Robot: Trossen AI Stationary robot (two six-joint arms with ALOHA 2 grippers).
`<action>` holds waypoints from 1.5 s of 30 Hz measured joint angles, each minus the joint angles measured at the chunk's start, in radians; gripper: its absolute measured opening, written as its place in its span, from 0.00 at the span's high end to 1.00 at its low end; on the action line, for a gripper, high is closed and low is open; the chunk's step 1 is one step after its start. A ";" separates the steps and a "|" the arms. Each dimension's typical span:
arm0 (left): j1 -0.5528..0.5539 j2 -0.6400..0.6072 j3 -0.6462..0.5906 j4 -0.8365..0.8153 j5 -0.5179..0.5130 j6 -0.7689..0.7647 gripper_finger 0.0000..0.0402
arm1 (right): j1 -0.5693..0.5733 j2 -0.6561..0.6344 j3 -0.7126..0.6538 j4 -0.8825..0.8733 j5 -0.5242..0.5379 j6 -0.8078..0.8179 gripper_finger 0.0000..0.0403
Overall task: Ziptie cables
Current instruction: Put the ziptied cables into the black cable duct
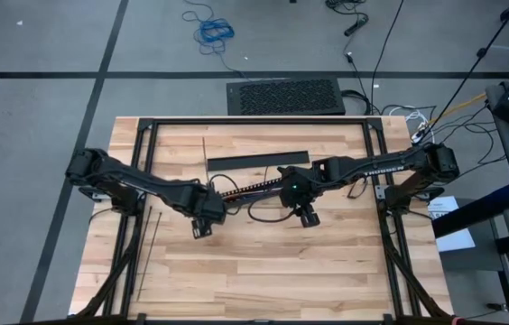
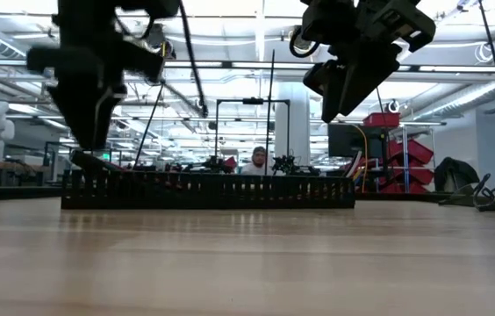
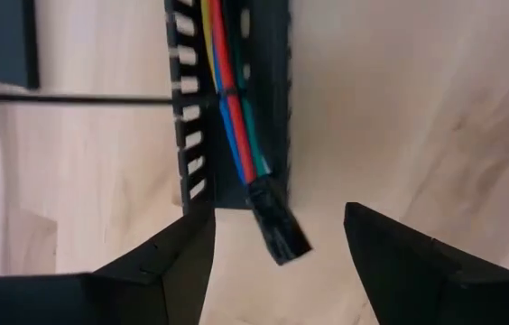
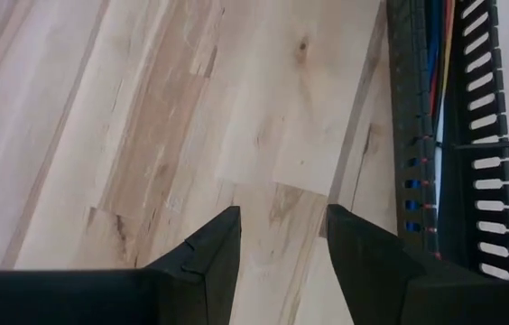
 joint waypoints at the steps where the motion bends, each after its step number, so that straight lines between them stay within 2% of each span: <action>1: 0.006 0.000 -0.021 0.008 0.002 0.004 0.41 | 0.000 0.000 0.000 0.000 0.000 0.004 0.61; 4: 0.034 0.000 -0.053 -0.023 -0.056 -0.035 0.43 | 0.003 0.000 0.000 0.001 0.000 0.015 0.61; 7: 0.058 0.000 -0.056 -0.167 -0.196 -0.143 0.44 | 0.009 0.000 0.000 0.001 0.000 0.029 0.61; 10: 0.069 0.000 -0.049 -0.273 -0.265 -0.218 0.44 | 0.017 0.000 0.000 -0.002 0.003 0.048 0.61; 17: 0.064 -0.008 -0.047 -0.201 -0.262 -0.140 0.44 | 0.028 0.000 0.000 -0.007 0.029 0.056 0.61; 20: 0.101 -0.009 -0.065 -0.159 -0.301 -0.122 0.44 | 0.028 0.000 0.000 -0.006 0.038 0.059 0.61; 26: 0.149 -0.009 -0.111 -0.060 -0.289 -0.085 0.44 | 0.044 0.000 0.000 -0.018 0.046 0.086 0.61; 30: 0.162 -0.008 -0.178 -0.054 -0.290 -0.088 0.44 | 0.069 0.000 0.000 -0.026 0.045 0.090 0.61; 37: 0.214 -0.008 -0.320 0.109 -0.259 -0.063 0.44 | 0.081 0.000 0.000 -0.025 0.045 0.093 0.61; 42: 0.216 -0.008 -0.312 0.122 -0.255 -0.092 0.44 | 0.080 0.000 0.000 -0.027 0.045 0.093 0.61; 45: 0.209 -0.008 -0.278 0.123 -0.208 -0.116 0.44 | 0.080 0.000 0.000 -0.027 0.045 0.093 0.61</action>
